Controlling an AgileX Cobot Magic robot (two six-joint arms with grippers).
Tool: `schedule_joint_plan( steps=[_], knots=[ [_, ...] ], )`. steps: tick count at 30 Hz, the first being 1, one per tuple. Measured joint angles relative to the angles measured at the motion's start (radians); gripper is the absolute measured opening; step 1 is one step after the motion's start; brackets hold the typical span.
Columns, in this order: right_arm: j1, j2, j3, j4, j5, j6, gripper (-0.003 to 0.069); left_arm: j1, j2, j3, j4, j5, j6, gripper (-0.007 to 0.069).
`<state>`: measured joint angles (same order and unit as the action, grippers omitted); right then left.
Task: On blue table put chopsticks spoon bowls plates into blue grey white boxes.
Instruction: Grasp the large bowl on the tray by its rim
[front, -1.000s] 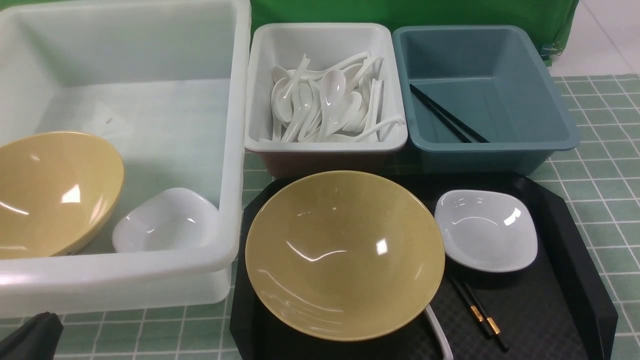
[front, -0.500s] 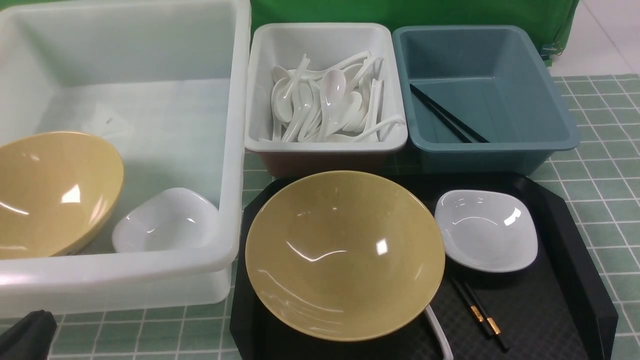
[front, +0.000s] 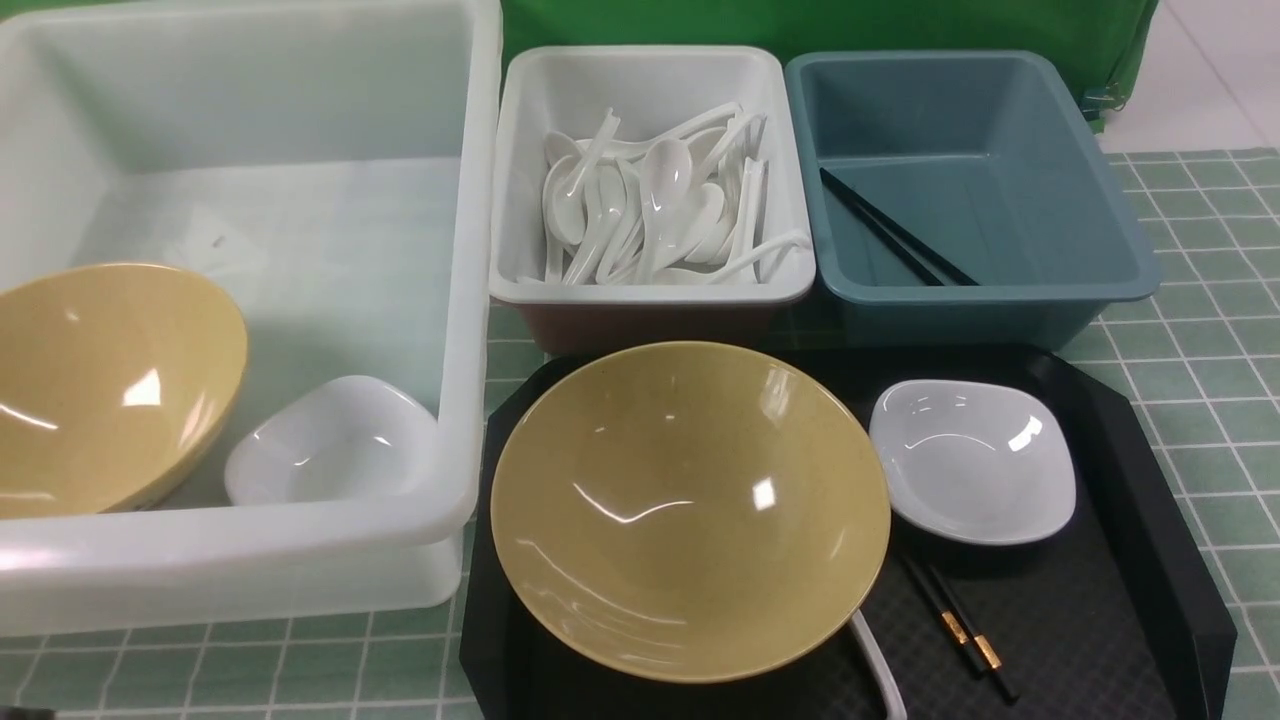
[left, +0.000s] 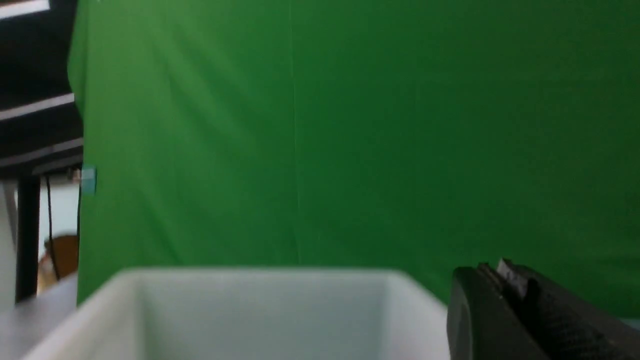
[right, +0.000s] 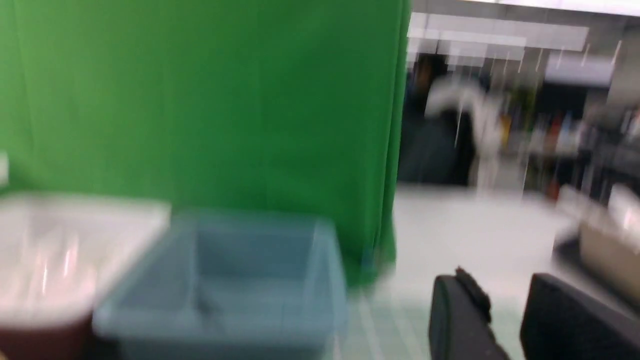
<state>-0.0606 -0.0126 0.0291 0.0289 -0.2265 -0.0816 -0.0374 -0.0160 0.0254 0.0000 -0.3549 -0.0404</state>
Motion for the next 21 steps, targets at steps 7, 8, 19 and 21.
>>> schedule_joint_plan(
  steps=[7,8,19,21],
  knots=[
    [0.000,0.000,0.000,0.007,-0.217,0.243,0.0237,0.000,0.000,0.000,-0.035,-0.303,-0.053,0.0003],
    [0.000,0.000,0.000,0.008,-0.261,0.298,0.0237,0.000,0.000,0.000,-0.060,-0.346,-0.091,0.0003],
    [0.000,0.082,-0.262,0.012,-0.094,0.184,0.0054,0.000,0.235,-0.472,-0.161,0.050,0.009,0.0003],
    [0.000,0.140,-0.332,0.012,0.002,0.101,0.0038,0.000,0.331,-0.543,-0.161,0.067,0.019,0.0003]
  ],
)
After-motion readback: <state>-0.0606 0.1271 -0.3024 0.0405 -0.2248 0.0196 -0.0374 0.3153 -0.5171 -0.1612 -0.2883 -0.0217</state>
